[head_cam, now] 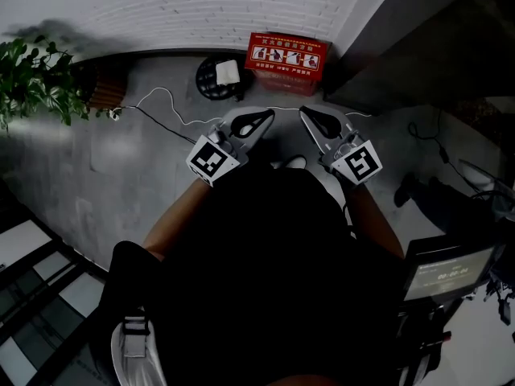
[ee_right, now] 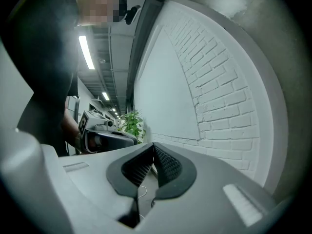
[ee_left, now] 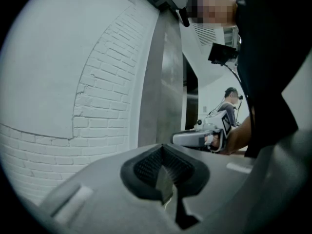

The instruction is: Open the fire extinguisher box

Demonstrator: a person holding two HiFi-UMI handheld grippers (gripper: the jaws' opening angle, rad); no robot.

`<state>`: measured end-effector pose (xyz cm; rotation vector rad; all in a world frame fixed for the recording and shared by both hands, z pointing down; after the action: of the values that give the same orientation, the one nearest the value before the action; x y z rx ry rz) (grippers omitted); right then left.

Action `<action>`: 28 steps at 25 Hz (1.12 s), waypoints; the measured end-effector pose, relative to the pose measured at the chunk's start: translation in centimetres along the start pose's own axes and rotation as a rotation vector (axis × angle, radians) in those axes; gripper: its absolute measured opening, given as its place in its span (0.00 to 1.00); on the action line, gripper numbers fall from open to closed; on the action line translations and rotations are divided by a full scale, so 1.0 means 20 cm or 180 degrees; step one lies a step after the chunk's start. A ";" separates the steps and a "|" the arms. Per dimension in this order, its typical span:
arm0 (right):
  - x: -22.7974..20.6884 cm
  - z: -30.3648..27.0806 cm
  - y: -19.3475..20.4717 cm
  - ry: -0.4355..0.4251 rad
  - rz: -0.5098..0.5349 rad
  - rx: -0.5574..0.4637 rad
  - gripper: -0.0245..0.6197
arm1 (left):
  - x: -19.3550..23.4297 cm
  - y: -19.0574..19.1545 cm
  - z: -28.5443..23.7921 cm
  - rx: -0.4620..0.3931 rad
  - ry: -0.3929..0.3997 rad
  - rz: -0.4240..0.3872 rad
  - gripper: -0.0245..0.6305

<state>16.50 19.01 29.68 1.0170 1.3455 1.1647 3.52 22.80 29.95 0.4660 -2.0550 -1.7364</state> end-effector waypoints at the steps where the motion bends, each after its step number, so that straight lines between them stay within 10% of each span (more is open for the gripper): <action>1: -0.01 -0.01 0.00 0.0020 -0.0003 0.0006 0.05 | 0.02 0.00 -0.01 -0.0019 0.0014 -0.0025 0.04; 28: -0.77 -0.79 0.07 0.1009 -0.0457 0.0003 0.05 | 1.12 0.04 -0.50 0.0046 0.0942 0.0202 0.04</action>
<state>2.27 2.56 33.49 0.7424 1.6388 1.2514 -10.75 3.20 34.14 0.6151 -1.8528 -1.5154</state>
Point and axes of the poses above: the fingertips, and each gripper's own axes: z backward along the fingers, x to its left, y out of its underside, the point moved 5 cm from there along z, backward along the fingers, and after that the axes turned 14 degrees about -y, right-handed, at the moved point
